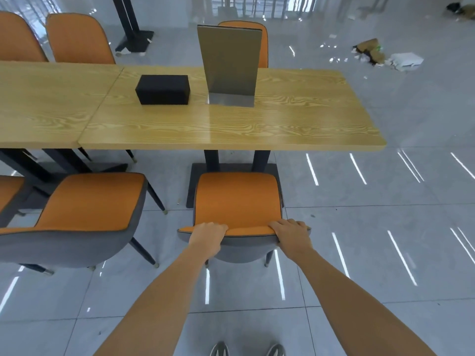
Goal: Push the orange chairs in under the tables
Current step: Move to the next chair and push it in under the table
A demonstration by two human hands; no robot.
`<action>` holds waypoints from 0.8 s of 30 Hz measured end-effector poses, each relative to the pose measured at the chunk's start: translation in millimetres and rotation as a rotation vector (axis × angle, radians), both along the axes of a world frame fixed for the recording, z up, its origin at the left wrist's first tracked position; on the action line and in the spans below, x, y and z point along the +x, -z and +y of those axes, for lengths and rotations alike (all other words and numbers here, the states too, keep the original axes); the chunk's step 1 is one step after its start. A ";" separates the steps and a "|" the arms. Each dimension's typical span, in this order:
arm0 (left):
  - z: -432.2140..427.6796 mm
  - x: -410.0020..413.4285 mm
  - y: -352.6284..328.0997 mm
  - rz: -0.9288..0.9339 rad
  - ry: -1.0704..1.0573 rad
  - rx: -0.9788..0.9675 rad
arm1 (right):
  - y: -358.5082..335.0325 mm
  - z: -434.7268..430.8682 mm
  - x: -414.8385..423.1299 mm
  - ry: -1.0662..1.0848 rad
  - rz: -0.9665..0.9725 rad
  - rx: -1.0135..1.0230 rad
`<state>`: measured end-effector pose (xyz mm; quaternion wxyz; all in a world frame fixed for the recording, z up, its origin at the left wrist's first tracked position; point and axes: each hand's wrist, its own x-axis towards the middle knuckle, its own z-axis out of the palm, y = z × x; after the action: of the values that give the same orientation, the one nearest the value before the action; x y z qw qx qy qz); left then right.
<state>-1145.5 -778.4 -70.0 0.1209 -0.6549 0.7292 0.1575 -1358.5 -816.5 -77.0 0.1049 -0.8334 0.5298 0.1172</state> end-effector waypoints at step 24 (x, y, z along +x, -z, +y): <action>-13.2 -30.9 -14.0 -0.001 -0.042 -0.070 | -15.9 1.0 -11.7 0.112 -0.168 0.039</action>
<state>-1176.5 -791.6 -56.0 0.0951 -0.6741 0.7201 0.1342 -1370.2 -815.4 -61.1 0.1713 -0.8073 0.5624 0.0513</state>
